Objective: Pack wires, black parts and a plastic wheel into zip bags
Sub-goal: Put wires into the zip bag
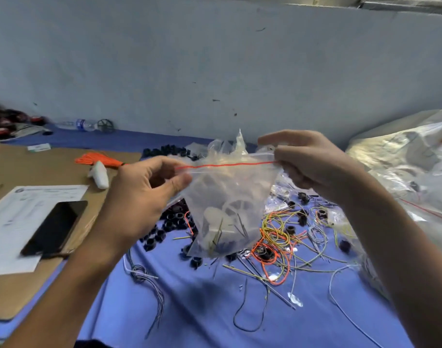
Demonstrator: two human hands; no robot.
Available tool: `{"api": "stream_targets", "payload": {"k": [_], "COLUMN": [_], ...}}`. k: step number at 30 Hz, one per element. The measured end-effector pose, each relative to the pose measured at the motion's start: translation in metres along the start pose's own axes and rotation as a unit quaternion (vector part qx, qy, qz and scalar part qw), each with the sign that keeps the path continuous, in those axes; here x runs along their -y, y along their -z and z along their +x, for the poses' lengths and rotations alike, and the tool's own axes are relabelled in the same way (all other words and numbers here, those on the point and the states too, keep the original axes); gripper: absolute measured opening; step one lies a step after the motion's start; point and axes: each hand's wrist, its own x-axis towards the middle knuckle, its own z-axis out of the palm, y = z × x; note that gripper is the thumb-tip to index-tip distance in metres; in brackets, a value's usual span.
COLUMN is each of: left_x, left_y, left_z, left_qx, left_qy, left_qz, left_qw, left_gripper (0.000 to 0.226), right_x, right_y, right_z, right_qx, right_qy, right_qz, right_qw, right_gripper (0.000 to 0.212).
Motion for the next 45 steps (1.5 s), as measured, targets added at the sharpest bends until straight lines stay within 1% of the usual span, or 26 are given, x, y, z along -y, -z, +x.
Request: {"api": "stream_targets", "payload": {"k": [3,6,9,11,13,16,18,19,21,22,23,25,26,28,30,32,36,40,42,45], "left_x": [-0.001,0.004,0.016,0.028,0.037,0.043,0.043,0.043,0.042,0.042,0.042,0.043,0.042,0.041,0.040,0.040,0.041,0.034,0.031,0.030], "left_y": [-0.013,-0.027,-0.040,-0.047,-0.054,-0.062,-0.065,-0.066,-0.068,-0.068,-0.069,-0.070,-0.070,-0.070,-0.069,-0.067,-0.063,-0.062,-0.061,-0.060], "left_z": [-0.008,-0.011,-0.013,-0.015,-0.017,-0.019,-0.018,-0.018,-0.017,-0.018,-0.018,-0.019,-0.020,-0.021,-0.022,-0.023,-0.024,-0.028,-0.029,-0.028], "left_qx": [-0.003,0.012,0.029,0.048,0.056,0.046,0.041,0.040,0.042,0.045,0.046,0.047,0.048,0.049,0.050,0.049,0.037,0.033,0.033,0.030], "left_qy": [0.007,0.017,0.020,0.034,0.051,0.063,0.067,0.069,0.070,0.067,0.061,0.047,0.042,0.040,0.044,0.050,0.055,0.038,0.024,0.023], "left_qz": [-0.035,-0.066,-0.042,-0.007,-0.003,-0.021,-0.028,-0.026,-0.017,-0.011,-0.005,0.007,0.010,0.007,-0.007,-0.012,-0.003,0.042,0.066,0.084], "left_qw": [0.999,0.998,0.998,0.998,0.997,0.997,0.997,0.996,0.997,0.997,0.997,0.998,0.998,0.998,0.998,0.998,0.998,0.998,0.997,0.996], "left_gripper": [0.014,0.013,0.013,0.014,0.014,0.022,0.021,0.020,0.019,0.018,0.017,0.012,0.011,0.010,0.011,0.011,0.006,0.001,0.003,0.002], "right_x": [-0.003,-0.011,-0.026,-0.039,-0.048,-0.053,-0.051,-0.048,-0.039,-0.034,-0.030,-0.023,-0.022,-0.023,-0.024,-0.026,-0.027,-0.029,-0.030,-0.031], "right_y": [0.016,0.025,0.027,0.029,0.028,0.026,0.021,0.018,0.007,0.000,-0.009,-0.025,-0.031,-0.042,-0.049,-0.053,-0.058,-0.061,-0.061,-0.059], "right_z": [-0.014,-0.022,-0.024,-0.024,-0.023,-0.023,-0.023,-0.022,-0.023,-0.024,-0.023,-0.021,-0.018,-0.013,-0.010,-0.008,-0.009,-0.009,-0.010,-0.011], "right_qx": [0.008,0.002,-0.011,-0.011,-0.013,-0.034,-0.066,-0.090,-0.112,-0.095,-0.059,0.026,0.053,0.072,0.071,0.067,0.068,0.077,0.078,0.082], "right_qy": [-0.006,-0.026,-0.056,-0.083,-0.096,-0.075,-0.010,0.042,0.151,0.193,0.218,0.227,0.227,0.234,0.239,0.245,0.240,0.233,0.231,0.223], "right_qz": [0.015,0.013,0.013,-0.017,-0.047,-0.056,-0.094,-0.144,-0.274,-0.325,-0.360,-0.412,-0.440,-0.486,-0.505,-0.503,-0.476,-0.468,-0.465,-0.462], "right_qw": [1.000,1.000,0.998,0.996,0.994,0.995,0.993,0.985,0.943,0.921,0.905,0.882,0.867,0.839,0.827,0.826,0.843,0.849,0.851,0.855], "right_gripper": [0.038,0.038,0.038,0.038,0.037,0.033,0.026,0.022,0.020,0.023,0.026,0.030,0.031,0.028,0.023,0.020,0.019,0.023,0.022,0.018]}}
